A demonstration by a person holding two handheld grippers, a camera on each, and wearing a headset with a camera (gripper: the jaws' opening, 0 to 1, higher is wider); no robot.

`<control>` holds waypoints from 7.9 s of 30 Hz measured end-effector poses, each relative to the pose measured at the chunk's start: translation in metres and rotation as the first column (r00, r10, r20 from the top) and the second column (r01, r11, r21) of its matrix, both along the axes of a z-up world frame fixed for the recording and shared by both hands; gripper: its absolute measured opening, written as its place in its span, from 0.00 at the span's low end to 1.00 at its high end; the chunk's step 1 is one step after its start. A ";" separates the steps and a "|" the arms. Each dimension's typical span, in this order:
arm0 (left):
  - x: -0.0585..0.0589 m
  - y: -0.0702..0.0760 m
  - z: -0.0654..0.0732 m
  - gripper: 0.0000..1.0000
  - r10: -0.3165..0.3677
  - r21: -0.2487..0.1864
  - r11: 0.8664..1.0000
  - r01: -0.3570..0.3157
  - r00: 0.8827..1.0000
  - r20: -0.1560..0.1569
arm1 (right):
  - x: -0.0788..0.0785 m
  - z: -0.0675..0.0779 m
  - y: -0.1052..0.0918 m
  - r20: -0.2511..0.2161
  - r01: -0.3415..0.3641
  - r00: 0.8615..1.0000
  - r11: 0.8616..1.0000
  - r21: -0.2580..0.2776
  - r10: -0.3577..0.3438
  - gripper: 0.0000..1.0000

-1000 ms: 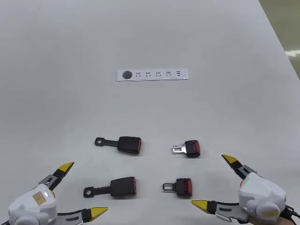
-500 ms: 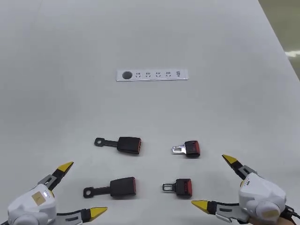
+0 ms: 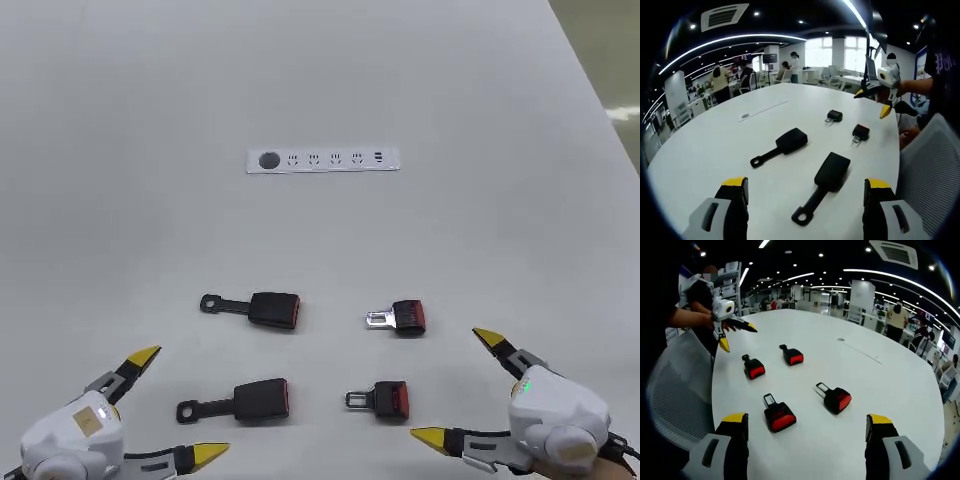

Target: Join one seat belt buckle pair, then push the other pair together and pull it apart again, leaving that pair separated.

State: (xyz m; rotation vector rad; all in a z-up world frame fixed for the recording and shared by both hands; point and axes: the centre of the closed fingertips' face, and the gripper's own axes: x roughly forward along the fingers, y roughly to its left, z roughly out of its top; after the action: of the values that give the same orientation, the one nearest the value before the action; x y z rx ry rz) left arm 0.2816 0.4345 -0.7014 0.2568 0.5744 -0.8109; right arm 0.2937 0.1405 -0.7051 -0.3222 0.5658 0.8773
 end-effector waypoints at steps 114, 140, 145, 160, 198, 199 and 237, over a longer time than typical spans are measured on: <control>-0.010 -0.046 -0.081 0.30 -0.546 0.261 0.747 0.612 0.788 -0.284 | -0.023 -0.064 0.056 -0.131 -0.475 0.880 0.856 -0.206 0.457 0.29; -0.010 -0.048 -0.078 0.30 -0.512 0.256 0.771 0.583 0.807 -0.293 | -0.024 -0.062 0.085 -0.135 -0.499 0.866 0.847 -0.182 0.482 0.29; -0.009 -0.047 -0.080 0.30 -0.508 0.254 0.775 0.579 0.810 -0.294 | -0.025 -0.063 0.091 -0.137 -0.504 0.863 0.847 -0.173 0.486 0.29; -0.010 -0.047 -0.080 0.30 -0.506 0.257 0.774 0.579 0.809 -0.297 | -0.022 -0.063 0.111 -0.137 -0.522 0.852 0.839 -0.154 0.505 0.29; -0.009 -0.045 -0.084 0.30 -0.502 0.255 0.778 0.574 0.812 -0.297 | -0.022 -0.058 0.146 -0.134 -0.555 0.831 0.819 -0.145 0.540 0.29; -0.009 -0.045 -0.084 0.30 -0.502 0.254 0.779 0.574 0.813 -0.297 | -0.022 -0.057 0.146 -0.133 -0.556 0.831 0.818 -0.146 0.541 0.29; -0.009 -0.048 -0.079 0.28 -0.494 0.261 0.780 0.568 0.816 -0.300 | -0.023 -0.062 0.162 -0.132 -0.542 0.839 0.831 -0.121 0.528 0.26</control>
State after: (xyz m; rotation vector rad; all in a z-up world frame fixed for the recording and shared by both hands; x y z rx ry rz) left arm 0.2726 0.3861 -0.7805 0.6818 0.8692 -1.3063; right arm 0.2710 0.3028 -0.7671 -0.6027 0.6429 1.4042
